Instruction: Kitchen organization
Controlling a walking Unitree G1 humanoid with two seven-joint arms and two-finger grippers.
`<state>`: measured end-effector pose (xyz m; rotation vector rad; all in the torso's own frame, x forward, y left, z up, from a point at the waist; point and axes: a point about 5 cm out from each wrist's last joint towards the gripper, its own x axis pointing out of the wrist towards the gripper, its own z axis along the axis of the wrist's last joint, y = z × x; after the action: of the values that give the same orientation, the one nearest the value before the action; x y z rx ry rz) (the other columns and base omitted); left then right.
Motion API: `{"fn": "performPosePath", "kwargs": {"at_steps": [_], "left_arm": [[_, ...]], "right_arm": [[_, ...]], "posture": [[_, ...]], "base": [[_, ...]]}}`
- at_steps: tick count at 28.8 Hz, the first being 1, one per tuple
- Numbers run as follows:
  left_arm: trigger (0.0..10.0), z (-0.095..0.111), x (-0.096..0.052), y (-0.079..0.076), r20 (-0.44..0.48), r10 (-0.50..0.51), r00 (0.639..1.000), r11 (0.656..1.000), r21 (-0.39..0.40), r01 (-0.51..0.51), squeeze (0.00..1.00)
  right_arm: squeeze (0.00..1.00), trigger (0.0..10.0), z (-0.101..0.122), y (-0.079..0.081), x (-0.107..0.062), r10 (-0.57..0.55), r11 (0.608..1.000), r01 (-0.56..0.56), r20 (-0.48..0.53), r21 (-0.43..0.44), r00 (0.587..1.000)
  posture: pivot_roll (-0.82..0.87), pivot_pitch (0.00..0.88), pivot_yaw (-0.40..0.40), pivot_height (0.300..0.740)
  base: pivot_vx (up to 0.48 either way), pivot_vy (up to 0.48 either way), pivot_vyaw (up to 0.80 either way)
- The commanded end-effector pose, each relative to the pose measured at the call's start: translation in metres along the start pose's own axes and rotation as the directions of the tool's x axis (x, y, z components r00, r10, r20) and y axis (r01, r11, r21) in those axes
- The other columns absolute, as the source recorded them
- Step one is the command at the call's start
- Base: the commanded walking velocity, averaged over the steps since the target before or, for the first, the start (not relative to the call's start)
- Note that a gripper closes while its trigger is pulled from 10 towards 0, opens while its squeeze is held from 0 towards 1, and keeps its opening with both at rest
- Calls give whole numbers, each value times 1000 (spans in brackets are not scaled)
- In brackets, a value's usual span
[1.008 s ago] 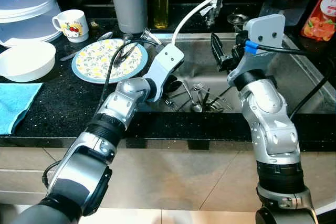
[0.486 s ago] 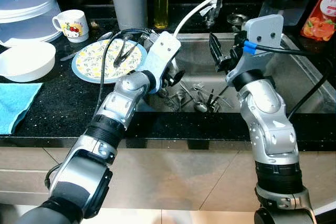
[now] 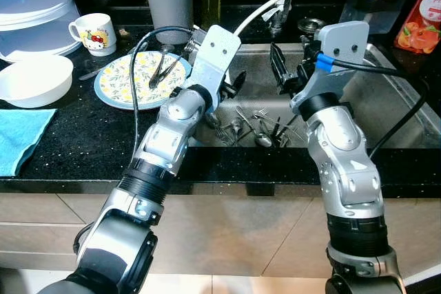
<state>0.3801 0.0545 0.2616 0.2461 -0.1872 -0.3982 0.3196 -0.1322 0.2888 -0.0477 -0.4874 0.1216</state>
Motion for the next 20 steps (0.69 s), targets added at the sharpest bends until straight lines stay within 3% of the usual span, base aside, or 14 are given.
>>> {"fn": "performPosePath", "kwargs": {"at_steps": [1,9,10,12,14,15,16,17,18,19,20], "left_arm": [[10000,-4,1,9,-40,49,998,999,-2,-49,0],[10000,-8,0,28,-78,151,985,988,-15,-153,0],[10000,-8,-1,32,-85,163,983,986,36,-160,0],[10000,-8,-1,32,-85,163,983,986,36,-160,0],[10000,-9,-2,46,-92,186,978,950,272,-155,0],[10000,-9,-2,46,-92,186,978,950,272,-155,0],[10000,-10,-3,54,-109,194,975,910,390,-138,0],[10000,-10,-3,54,-109,194,975,910,390,-138,0],[10000,-11,-3,61,-130,198,971,871,479,-113,0],[10000,-11,-3,61,-130,198,971,871,479,-113,0],[10000,-14,-5,69,-168,178,970,815,578,-49,0]], "right_arm": [[0,10000,3,-5,-1,-44,999,44,23,17,999],[0,10000,1,-11,-2,-116,990,115,16,77,993],[0,10000,1,-12,-2,-117,990,116,15,75,993],[0,10000,1,-12,-2,-117,990,116,15,75,993],[0,10000,0,-14,-3,-124,990,123,11,72,992],[0,10000,0,-14,-3,-124,990,123,11,72,992],[0,10000,0,-15,-4,-126,990,125,9,70,992],[0,10000,0,-15,-4,-126,990,125,9,70,992],[0,10000,0,-15,-4,-127,990,126,8,70,992],[0,10000,0,-15,-4,-127,990,126,8,70,992],[0,10000,0,-16,-3,-126,990,125,8,70,992]], "posture": [[72,56,77,740],[72,47,78,740],[69,43,81,740],[69,43,81,740],[73,48,76,740],[73,48,76,740],[77,49,74,740],[77,49,74,740],[79,51,74,740],[79,51,74,740],[85,57,75,740]], "base": [[0,0,0],[0,0,0],[0,0,0],[0,0,0],[0,0,0],[0,0,0],[0,0,0],[0,0,0],[0,0,0],[0,0,0],[0,0,0]]}}
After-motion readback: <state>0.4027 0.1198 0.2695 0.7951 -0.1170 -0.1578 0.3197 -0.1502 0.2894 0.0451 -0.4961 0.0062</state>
